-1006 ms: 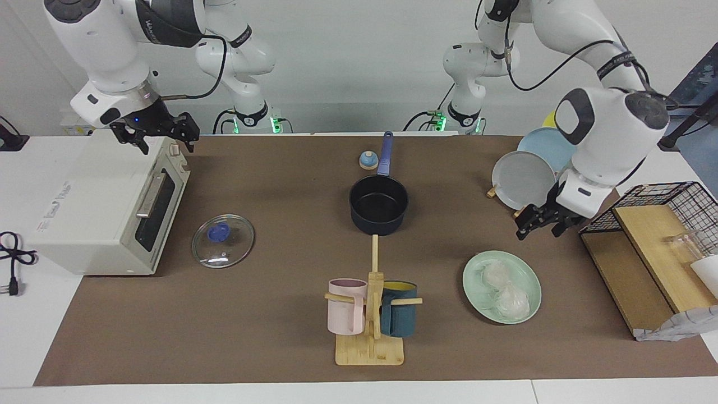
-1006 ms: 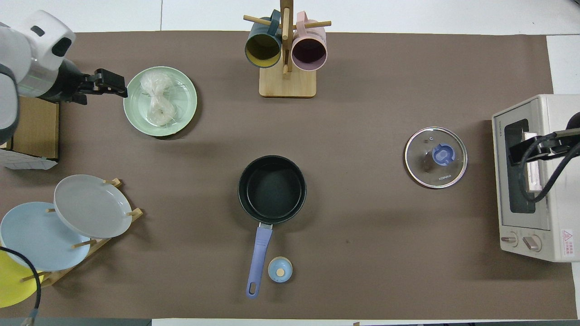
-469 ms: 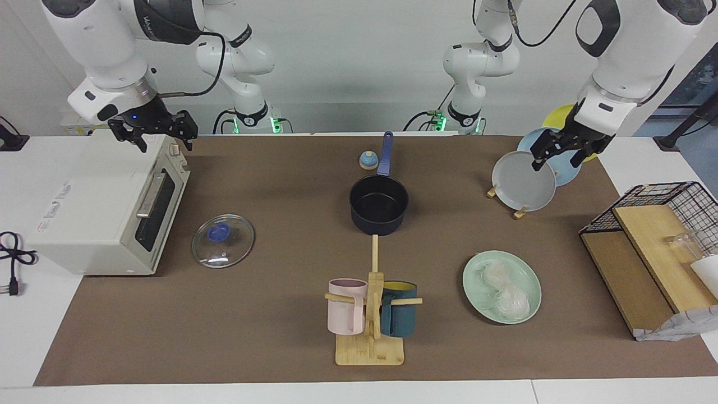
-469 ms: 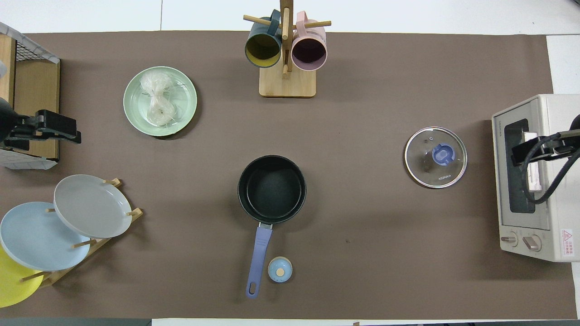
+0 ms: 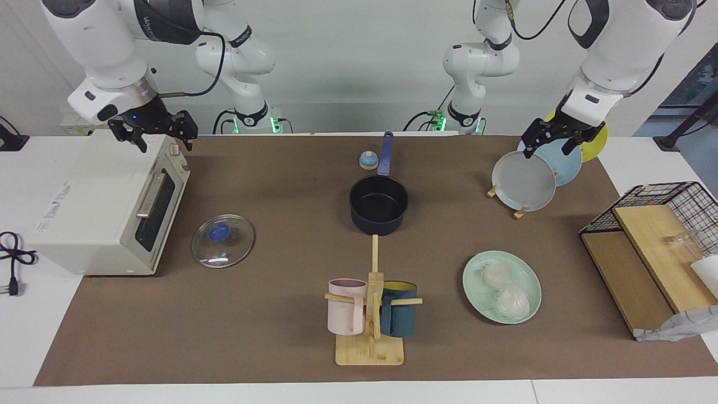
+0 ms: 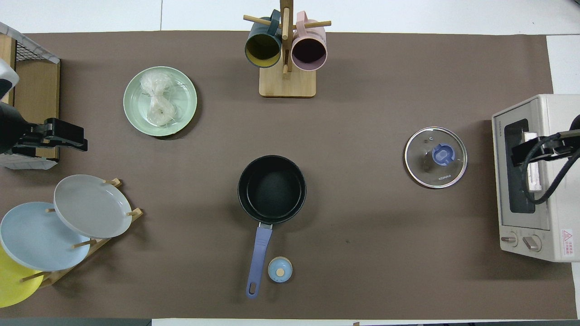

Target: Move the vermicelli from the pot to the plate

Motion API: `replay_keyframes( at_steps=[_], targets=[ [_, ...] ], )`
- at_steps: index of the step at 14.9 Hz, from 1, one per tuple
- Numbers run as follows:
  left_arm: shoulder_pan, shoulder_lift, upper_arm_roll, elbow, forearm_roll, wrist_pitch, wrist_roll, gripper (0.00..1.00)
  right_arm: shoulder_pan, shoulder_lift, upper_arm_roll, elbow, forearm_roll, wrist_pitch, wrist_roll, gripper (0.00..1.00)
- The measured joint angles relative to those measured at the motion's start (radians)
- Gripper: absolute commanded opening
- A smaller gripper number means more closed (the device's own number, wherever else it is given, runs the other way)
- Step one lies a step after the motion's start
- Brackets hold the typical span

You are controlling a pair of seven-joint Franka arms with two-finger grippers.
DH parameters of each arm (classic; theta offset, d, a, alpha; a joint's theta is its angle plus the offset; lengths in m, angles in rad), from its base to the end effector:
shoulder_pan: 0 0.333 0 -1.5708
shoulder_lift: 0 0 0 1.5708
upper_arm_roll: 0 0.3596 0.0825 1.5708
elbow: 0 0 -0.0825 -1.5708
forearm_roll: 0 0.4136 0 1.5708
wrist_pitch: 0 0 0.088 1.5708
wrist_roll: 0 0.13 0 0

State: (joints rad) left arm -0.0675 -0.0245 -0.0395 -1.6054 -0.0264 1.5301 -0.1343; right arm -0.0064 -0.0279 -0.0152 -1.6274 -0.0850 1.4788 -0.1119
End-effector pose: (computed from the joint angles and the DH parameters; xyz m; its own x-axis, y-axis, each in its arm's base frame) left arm 0.5657 -0.0646 0.6386 0.9982 0.0264 -0.0537 0.0274 -0.9995 0.0184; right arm 0.5596 -0.0239 0.6262 0.9883 0.0822 -0.1288 0.0919 -0.9933 0.0705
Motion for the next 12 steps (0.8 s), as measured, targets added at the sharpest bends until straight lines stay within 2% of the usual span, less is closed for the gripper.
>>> replay_keyframes(
  at_steps=[4, 12],
  targets=[
    [0.033, 0.000, -0.046, 0.006, 0.000, -0.011, -0.001, 1.00, 0.000, 0.000, 0.000, 0.000, 0.000, 0.000, 0.000, 1.00],
    [0.033, 0.000, -0.046, 0.006, 0.000, -0.013, -0.001, 1.00, 0.000, 0.000, 0.000, 0.000, 0.000, 0.000, 0.000, 1.00]
  ],
)
